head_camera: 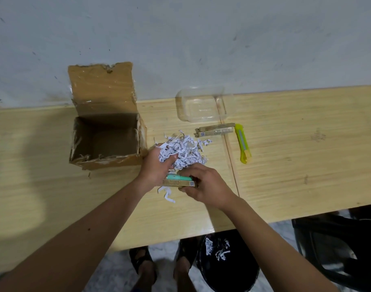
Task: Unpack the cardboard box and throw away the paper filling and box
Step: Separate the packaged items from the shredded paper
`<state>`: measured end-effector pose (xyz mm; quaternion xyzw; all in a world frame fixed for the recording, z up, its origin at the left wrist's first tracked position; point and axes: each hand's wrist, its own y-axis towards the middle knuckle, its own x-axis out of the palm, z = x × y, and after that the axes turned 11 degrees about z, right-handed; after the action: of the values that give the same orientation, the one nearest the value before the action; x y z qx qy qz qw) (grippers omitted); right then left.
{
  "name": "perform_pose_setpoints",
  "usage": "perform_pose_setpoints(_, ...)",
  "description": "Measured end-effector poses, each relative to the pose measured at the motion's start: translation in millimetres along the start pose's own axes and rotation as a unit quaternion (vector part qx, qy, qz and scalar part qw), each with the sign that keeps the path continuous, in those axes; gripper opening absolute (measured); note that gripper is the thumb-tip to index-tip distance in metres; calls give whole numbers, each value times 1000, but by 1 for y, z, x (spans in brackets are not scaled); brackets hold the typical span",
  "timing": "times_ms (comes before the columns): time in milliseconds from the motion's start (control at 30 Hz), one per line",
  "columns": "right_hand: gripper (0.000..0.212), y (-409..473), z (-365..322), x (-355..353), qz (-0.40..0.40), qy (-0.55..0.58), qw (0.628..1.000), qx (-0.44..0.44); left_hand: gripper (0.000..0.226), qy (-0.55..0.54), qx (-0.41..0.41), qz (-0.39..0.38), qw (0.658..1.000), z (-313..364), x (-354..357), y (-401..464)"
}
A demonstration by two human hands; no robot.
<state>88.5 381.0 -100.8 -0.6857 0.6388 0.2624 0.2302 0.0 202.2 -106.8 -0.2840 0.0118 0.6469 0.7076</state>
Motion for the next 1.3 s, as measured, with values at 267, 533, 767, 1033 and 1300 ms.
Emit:
perform_pose_setpoints(267, 51, -13, 9, -76, 25, -23, 999, 7, 20, -37, 14, -13, 999, -1, -1, 2)
perform_pose_setpoints(533, 42, 27, 48, -123, 151, -155, 975, 43, 21, -20, 26, -8, 999, -7, 0, 5)
perform_pose_setpoints(767, 44, 51, 64, -105, 180, -208, 959, 69, 32, 0, 22, -8, 1000, -11, 1, 7)
perform_pose_setpoints(1033, 48, 59, 64, -84, 175, -249, 952, 22, 39, 36, 19, -12, 999, -18, 1, 11)
perform_pose_setpoints(1300, 43, 65, 66, -77, 180, -221, 958, 27, 50, 50, 28, -18, 998, -16, -3, 9)
